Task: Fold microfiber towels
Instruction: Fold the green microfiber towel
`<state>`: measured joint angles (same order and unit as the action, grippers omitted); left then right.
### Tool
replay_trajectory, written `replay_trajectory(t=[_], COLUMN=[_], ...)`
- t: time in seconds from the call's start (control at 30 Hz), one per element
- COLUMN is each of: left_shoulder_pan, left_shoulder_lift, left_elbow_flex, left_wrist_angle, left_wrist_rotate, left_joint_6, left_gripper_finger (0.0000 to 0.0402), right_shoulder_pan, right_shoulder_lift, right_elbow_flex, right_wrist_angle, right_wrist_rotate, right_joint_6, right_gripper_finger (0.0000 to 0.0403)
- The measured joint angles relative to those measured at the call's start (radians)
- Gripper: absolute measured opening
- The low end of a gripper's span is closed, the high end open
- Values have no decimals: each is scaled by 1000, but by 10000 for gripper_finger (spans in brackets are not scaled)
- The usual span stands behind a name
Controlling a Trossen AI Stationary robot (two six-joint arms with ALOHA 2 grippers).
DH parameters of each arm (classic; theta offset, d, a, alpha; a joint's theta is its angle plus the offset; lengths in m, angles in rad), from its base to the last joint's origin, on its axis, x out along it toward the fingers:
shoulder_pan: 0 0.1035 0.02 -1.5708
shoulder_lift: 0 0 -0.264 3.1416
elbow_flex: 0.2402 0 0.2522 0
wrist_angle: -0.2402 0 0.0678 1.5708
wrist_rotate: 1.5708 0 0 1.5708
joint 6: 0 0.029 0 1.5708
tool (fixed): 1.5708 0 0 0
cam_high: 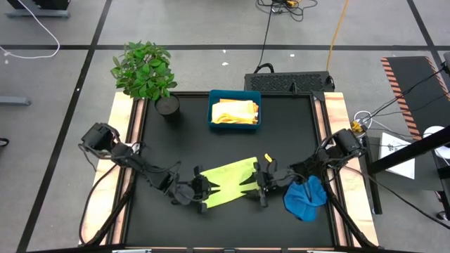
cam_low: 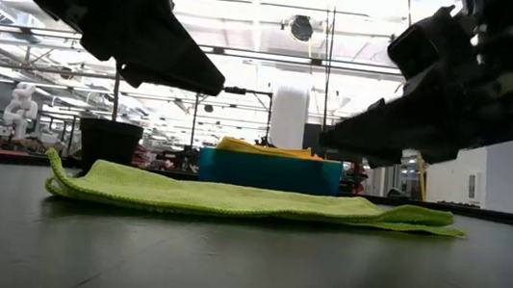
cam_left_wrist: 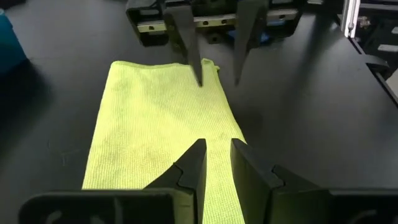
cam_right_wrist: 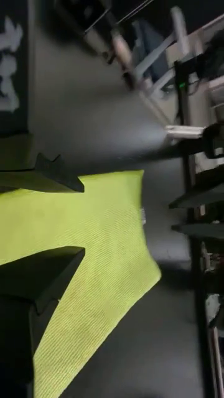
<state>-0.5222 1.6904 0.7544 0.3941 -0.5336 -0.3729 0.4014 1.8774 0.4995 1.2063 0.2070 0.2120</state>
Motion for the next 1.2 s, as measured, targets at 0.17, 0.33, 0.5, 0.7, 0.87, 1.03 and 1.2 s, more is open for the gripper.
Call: replay_trajectory(t=[0.17, 0.33, 0.5, 0.7, 0.87, 1.03, 1.2], left_shoulder_pan=[-22, -75, -102, -120, -121, -125, -110], left_shoulder_lift=[0, -1, -1, -1, -1, -1, -1], left_elbow_flex=[0, 0, 0, 0, 0, 0, 0], left_wrist_angle=[27, 21, 27, 12, -33, -172, -348], left_wrist_rotate=[-15, -105, -145, -146, -99, -98, -108], left_joint_6=[-39, 15, 42, 34, -13, -75, -249], left_gripper_finger=[76, 76, 76, 76, 76, 76, 76], right_shoulder_pan=[76, 139, 145, 150, 151, 151, 151], right_shoulder_lift=[0, -1, -1, 1, 3, 4, 4], right_elbow_flex=[57, 149, 182, 182, 184, 236, 260], right_wrist_angle=[13, -93, -160, -227, -265, -451, -599], right_wrist_rotate=[-27, -19, 46, 85, 75, 78, 98], right_joint_6=[-45, -159, -110, -41, -15, 86, 169], right_gripper_finger=[141, 141, 141, 141, 141, 141, 141])
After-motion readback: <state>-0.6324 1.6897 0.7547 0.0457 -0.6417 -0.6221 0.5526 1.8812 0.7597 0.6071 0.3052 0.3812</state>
